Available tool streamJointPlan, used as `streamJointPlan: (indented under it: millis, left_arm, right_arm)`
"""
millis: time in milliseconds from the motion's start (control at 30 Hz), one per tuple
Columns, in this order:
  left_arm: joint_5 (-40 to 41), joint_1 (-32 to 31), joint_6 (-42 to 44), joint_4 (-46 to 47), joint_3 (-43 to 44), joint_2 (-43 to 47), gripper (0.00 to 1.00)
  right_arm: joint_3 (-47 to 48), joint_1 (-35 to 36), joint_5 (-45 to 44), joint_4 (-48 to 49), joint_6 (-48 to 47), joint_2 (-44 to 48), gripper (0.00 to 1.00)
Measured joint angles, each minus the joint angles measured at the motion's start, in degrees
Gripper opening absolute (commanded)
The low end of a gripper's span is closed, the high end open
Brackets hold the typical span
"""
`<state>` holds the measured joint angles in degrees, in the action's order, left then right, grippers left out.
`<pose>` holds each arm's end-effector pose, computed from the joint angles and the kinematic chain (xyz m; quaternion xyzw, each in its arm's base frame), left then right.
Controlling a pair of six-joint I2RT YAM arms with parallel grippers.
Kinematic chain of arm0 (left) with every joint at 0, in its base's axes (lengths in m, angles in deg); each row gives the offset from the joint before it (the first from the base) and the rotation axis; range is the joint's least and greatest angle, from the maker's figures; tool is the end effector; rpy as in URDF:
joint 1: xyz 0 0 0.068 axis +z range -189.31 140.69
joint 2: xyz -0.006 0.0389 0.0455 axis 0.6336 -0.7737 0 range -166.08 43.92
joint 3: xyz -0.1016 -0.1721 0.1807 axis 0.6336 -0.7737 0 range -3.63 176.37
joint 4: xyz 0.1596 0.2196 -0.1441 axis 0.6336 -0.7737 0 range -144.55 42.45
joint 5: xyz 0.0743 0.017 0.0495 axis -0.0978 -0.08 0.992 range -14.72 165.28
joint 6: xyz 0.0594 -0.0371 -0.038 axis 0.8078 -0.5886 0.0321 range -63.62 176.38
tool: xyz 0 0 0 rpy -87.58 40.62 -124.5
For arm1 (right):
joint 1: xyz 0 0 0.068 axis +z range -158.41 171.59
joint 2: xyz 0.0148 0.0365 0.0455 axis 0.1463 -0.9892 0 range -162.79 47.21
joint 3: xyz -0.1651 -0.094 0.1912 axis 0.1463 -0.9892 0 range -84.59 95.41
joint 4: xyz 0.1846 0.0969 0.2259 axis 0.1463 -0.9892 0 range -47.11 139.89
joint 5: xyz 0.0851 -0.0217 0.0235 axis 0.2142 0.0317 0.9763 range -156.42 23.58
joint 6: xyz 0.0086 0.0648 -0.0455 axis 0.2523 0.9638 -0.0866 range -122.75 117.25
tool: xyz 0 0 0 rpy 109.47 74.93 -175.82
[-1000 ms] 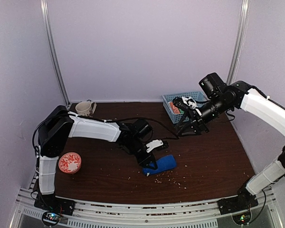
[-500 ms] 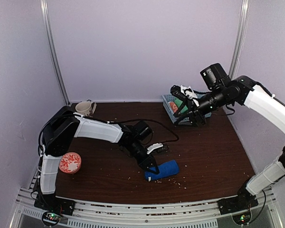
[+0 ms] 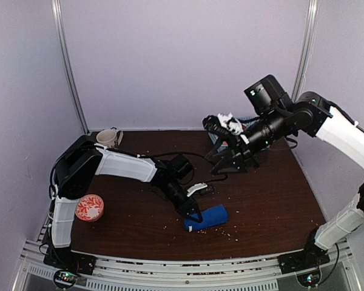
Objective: Roll the towels
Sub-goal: Pick up the towel from the center of the board.
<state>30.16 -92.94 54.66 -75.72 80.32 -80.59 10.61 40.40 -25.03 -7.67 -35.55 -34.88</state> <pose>0.2419 -0.4104 0.0688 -0.4609 -0.7851 0.4131 0.0242 0.1936 0.2901 0.4088 -0.6672 0.5635 0.3731 0.3132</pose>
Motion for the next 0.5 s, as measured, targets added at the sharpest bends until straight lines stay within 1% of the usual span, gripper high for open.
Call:
streamJointPlan:
  millis: [100, 233, 333, 500]
  left_arm:
    - [-0.52, 0.09, -0.22, 0.0, -0.2, 0.0, 0.14]
    - [-1.09, 0.22, -0.39, 0.0, -0.37, -0.02, 0.14]
    - [-1.4, 0.31, -0.42, 0.0, -0.5, -0.02, 0.14]
    - [-2.23, 0.48, -0.57, 0.0, -0.74, -0.09, 0.14]
  right_arm:
    - [-3.54, 6.27, -5.38, -1.16, -1.64, -1.97, 0.44]
    - [-10.45, 11.5, -12.55, -0.39, -2.93, -3.56, 0.44]
    - [-16.57, 13.38, -17.86, 2.19, -3.23, -4.68, 0.52]
    - [-25.9, 13.97, -25.51, 9.86, -1.51, -8.11, 0.55]
